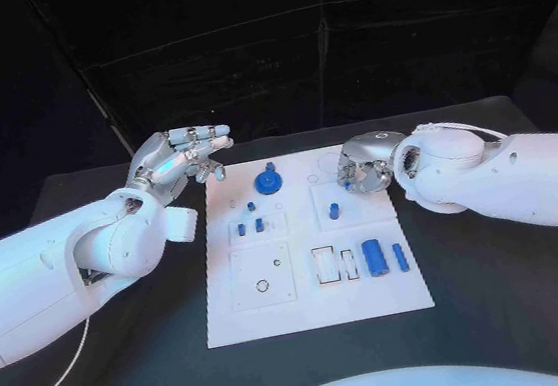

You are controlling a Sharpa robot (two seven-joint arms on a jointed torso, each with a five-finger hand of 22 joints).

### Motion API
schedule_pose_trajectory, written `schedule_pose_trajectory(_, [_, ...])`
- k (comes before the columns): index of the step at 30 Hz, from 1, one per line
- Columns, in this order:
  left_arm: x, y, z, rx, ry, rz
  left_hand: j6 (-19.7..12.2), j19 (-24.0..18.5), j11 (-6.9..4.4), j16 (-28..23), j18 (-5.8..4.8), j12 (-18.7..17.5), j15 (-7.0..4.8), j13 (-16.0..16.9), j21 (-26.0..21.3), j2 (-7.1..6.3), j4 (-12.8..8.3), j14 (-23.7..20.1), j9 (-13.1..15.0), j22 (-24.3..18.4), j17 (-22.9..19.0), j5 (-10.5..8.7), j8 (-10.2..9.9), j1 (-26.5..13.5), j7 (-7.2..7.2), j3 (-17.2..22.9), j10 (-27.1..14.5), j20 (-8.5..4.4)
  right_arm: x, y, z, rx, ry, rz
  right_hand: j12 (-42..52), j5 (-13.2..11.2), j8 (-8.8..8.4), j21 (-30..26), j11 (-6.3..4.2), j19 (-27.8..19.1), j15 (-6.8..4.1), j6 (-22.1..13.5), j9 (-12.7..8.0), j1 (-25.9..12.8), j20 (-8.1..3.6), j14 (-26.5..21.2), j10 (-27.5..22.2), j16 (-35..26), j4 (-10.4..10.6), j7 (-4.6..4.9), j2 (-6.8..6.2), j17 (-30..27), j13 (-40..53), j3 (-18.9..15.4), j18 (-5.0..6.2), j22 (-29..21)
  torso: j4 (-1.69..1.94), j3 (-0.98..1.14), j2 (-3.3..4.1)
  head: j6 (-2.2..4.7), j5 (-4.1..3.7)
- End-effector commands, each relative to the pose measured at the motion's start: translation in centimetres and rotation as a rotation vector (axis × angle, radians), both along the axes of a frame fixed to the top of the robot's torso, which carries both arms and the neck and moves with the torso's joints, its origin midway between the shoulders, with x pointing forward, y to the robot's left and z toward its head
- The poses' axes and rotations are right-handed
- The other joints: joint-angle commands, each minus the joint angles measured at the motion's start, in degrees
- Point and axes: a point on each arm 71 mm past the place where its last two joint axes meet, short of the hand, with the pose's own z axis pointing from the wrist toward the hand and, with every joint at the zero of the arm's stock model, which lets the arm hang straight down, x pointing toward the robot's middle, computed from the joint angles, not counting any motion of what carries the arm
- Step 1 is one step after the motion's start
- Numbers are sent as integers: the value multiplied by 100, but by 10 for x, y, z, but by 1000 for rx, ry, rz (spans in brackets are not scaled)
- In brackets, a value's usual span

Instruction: Assemble the parts on the task board

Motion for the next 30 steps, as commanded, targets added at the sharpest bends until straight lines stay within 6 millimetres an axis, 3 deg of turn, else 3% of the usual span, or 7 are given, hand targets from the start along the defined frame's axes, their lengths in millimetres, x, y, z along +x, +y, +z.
schedule_pose_trajectory(1, [0, -1, 1, -11, -6, -6, -6, -48, -2, -37, 36, 29, 14, 5, -26, 17, -28, -34, -8, -5, -9, -5, 19, 18, 19, 8, -48, 3, -2, 1, -7, -39, 25, 3, -30, -40, -16, 39, 12, 42, -30, 43, 5, -48, -1, 167, 51, 10, -9, 3, -37, -15, -26, 69, -56, 15, 4, -6, -3, 2, 0])
schedule_pose_trajectory(17, [0, 0, 1, -7, -1, -1, -7, -47, -1, -42, 36, 35, 14, 6, -32, 24, -32, -39, -8, -10, -21, -5, 21, 28, 21, 11, -52, 3, -4, 4, -2, -16, -65, -11, 27, -45, 72, 249, -94, 232, -117, 344, 38, -269, -73, 159, 379, -113, -133, -99, -17, -291, -91, 370, -117, 349, 2, 2, -3, -9, -20])
schedule_pose_trajectory(30, [2, 2, -1, -4, 1, 5, -24, -46, 7, -51, 35, 40, 17, 6, -45, 26, -50, -50, -12, -22, -43, -5, 18, 55, 34, 13, -72, 3, -8, -2, 5, 5, -123, -28, -3, -20, 59, 309, -108, 282, -133, 388, 32, -281, -97, 167, 436, -107, -271, -104, -10, -330, -117, 529, -134, 440, 5, 1, -9, -7, -21])
